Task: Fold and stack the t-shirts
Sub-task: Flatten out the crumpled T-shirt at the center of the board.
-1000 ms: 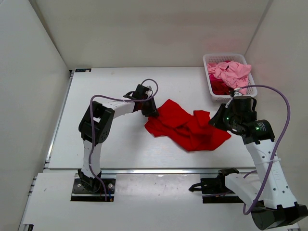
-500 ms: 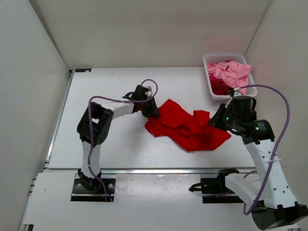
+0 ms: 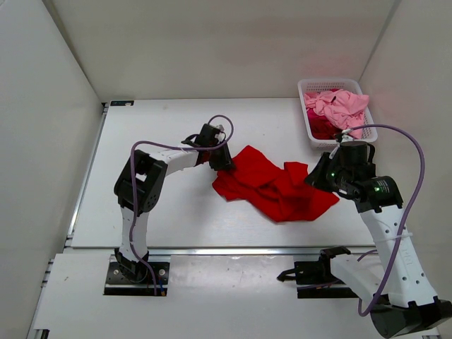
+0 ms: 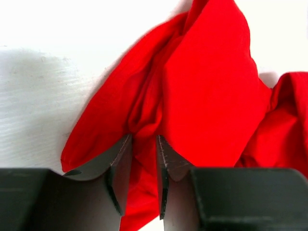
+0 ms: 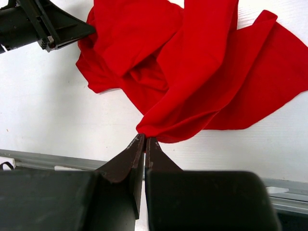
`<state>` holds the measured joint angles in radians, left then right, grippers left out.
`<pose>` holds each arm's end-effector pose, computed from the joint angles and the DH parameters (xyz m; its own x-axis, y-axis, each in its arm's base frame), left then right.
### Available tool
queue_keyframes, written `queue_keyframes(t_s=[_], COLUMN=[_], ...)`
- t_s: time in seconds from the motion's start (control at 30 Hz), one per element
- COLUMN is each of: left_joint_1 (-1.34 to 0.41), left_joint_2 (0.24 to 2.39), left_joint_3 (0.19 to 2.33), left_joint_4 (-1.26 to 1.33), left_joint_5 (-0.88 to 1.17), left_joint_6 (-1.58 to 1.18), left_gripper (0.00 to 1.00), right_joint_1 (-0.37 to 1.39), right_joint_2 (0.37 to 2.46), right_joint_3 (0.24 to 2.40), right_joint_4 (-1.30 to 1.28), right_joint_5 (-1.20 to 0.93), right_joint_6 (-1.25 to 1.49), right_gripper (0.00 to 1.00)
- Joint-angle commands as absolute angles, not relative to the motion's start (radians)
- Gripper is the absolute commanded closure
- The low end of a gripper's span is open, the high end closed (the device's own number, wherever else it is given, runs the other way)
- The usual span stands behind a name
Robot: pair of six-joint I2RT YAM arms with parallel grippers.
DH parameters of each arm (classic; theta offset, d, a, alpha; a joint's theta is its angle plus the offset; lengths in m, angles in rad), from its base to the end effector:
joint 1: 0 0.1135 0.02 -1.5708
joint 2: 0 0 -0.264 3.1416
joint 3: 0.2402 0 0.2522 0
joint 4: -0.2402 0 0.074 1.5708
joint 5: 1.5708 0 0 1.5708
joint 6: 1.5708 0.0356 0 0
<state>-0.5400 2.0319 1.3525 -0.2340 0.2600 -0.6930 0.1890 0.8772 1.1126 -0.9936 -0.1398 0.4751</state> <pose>0.3658 -0.2299 0.1569 -0.9258 -0.1648 -0.3401 0.0522 0.8355 -0.5469 0.1511 0.0339 0.3569 -0.7311 0.3213 -0.6018 0.0551 0.9071 0.4173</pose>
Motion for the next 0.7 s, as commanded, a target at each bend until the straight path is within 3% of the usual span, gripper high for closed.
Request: queue_keyframes(t_s=[0.0,0.23,0.37,0.67], left_joint_1=[-0.546,-0.563,-0.558,-0.486], left_joint_2=[2.014,2.009,1.994,1.617], left_joint_3=[1.379,1.376,1.393,1.246], left_joint_4=[-0.219,-0.213,-0.233,-0.374], left_joint_5=[0.207,0.167,0.158,0.146], left_joint_6=[-0.686,-0.681,-0.686,-0.781], left_gripper=[0.65,0.77,0.99,1.00], right_joint_1=[0.184,0.179,0.175,0.094], right_joint_2=[0.859,0.861,0.864,0.896], right_joint_3=[1.121,1.117,1.134,1.218], right_joint_4=[-0.969,-0.968,-0.971,-1.008], right_joint_5=[-0.143,-0.153,-0.152,-0.153], right_joint_6=[0.474,0.466,0.463,0.342], right_gripper=[1.00,1.00,1.00,1.00])
